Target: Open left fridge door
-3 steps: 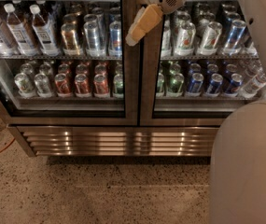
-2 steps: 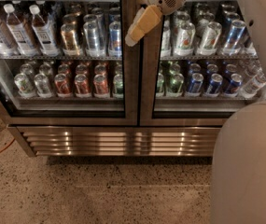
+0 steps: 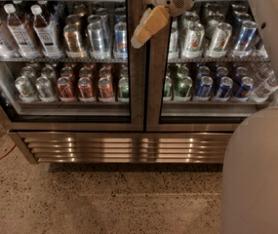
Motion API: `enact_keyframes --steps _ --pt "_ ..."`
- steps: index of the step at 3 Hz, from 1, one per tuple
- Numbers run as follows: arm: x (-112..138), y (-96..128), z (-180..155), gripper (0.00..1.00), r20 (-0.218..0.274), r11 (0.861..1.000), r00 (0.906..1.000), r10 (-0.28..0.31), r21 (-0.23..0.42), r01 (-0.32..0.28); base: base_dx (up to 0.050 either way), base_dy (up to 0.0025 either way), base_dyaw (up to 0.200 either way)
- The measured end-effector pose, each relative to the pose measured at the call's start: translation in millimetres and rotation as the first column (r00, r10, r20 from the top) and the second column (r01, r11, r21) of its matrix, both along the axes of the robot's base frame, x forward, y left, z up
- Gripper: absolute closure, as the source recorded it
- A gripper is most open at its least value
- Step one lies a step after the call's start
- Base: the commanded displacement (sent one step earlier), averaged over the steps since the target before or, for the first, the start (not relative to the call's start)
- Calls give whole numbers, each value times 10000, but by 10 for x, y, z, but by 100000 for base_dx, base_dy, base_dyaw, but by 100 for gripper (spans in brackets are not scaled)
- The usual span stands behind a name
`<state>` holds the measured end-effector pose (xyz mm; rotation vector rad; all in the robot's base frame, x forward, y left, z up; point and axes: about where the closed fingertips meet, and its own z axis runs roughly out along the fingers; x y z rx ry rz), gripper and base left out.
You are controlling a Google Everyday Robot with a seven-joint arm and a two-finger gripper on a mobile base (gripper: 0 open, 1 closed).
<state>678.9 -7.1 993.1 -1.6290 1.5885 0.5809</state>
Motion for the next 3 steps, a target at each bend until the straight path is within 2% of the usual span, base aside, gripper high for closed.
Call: enact_keyframes --steps 1,3 --pt "-27 12 -52 0 -55 9992 9992 389 51 -389 0 0 0" --pt "-24 6 -43 0 -3 9991 9991 427 42 -427 0 0 0"
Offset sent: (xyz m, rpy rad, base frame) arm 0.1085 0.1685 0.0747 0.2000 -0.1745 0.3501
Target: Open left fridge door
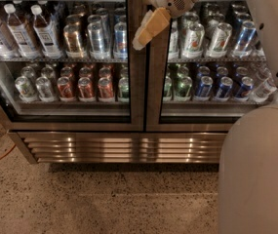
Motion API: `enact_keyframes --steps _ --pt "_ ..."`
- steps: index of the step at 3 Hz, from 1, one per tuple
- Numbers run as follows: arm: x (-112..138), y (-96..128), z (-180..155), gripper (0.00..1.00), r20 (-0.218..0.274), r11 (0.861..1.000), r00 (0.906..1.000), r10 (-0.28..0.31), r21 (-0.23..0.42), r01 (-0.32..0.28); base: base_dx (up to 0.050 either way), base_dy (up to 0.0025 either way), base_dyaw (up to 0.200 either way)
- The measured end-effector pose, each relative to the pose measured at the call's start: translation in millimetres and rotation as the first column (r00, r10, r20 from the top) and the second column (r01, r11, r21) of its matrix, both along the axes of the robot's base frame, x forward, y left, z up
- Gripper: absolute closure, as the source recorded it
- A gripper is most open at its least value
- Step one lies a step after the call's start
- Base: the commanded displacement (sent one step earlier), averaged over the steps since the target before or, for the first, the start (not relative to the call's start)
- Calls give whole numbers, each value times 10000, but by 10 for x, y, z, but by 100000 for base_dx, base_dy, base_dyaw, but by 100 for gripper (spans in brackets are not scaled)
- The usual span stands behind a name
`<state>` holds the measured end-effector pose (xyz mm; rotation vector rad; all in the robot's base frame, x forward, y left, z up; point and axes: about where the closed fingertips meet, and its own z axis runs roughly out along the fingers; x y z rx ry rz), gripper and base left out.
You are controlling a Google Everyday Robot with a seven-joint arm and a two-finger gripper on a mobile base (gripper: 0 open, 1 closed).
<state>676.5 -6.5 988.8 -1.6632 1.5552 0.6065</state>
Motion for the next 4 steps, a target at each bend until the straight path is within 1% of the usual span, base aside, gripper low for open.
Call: enact_keyframes --steps 1,3,4 --pt "5 -6 39 0 152 10000 9999 54 -49 -53 0 0 0" --pt "11 -17 46 0 303 10000 9995 63 -65 -61 0 0 0" --pt "11 -26 35 0 458 9997 9988 190 -147 -183 0 0 0"
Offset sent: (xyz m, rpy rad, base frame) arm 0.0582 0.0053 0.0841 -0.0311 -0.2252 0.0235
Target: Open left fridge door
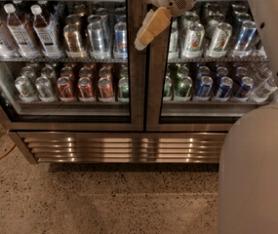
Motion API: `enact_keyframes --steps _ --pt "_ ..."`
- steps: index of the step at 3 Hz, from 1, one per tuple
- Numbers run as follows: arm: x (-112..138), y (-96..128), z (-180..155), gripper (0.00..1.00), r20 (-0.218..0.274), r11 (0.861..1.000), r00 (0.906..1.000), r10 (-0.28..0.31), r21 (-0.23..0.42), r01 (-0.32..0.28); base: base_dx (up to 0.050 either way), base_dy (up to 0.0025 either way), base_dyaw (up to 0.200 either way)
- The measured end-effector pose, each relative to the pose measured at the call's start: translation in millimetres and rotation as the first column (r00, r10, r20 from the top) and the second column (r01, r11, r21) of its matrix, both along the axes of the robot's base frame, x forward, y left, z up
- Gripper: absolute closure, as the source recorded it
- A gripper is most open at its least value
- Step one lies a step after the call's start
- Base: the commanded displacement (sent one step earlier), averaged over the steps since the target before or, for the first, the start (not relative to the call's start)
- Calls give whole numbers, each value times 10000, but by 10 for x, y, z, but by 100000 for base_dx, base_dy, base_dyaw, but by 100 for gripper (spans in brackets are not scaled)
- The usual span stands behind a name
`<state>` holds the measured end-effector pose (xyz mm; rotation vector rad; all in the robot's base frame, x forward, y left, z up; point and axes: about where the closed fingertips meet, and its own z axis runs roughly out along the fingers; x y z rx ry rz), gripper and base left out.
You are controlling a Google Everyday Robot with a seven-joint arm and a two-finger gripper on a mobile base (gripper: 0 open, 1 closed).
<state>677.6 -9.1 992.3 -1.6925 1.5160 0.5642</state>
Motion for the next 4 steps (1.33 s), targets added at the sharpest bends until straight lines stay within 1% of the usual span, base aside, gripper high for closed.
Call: enact_keyframes --steps 1,2,4 --pt "0 0 0 0 0 10000 10000 0 0 0 0 0 0" --pt "0 1 0 19 0 10000 10000 0 0 0 0 0 0" --pt "0 1 -1 65 -1 10000 10000 1 0 -1 0 0 0"
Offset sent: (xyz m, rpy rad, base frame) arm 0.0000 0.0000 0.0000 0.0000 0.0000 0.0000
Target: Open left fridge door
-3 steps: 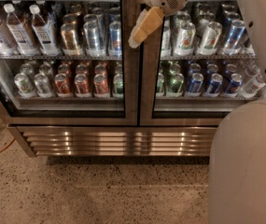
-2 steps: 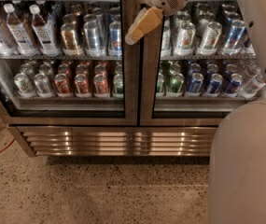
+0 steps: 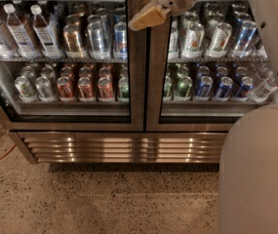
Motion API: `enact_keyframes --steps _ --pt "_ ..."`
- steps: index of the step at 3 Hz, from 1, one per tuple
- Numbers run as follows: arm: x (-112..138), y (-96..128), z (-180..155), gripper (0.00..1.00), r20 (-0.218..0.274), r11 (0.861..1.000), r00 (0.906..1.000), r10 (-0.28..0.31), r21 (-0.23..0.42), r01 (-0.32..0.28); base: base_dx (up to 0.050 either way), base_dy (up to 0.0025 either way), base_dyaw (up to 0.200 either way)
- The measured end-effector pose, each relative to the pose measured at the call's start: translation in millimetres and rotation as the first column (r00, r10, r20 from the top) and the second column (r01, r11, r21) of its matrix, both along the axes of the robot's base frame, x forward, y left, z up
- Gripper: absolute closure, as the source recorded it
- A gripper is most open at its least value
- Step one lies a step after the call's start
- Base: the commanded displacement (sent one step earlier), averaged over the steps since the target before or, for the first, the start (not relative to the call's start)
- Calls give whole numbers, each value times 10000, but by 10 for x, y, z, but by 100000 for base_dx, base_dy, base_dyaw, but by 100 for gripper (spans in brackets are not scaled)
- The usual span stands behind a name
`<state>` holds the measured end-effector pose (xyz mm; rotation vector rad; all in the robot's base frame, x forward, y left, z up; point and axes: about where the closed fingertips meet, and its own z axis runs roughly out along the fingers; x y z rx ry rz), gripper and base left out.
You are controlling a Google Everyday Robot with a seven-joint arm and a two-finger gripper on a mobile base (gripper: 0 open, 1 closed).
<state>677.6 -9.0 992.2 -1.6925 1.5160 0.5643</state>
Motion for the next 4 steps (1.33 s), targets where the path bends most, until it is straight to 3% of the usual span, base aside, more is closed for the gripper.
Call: enact_keyframes --steps 1,2,4 --pt "0 1 0 88 0 10000 10000 0 0 0 0 0 0" --pt "2 0 -1 100 -1 10000 10000 1 0 -1 0 0 0" --pt "73 -56 11 100 238 9997 9997 12 -239 -7 0 0 0"
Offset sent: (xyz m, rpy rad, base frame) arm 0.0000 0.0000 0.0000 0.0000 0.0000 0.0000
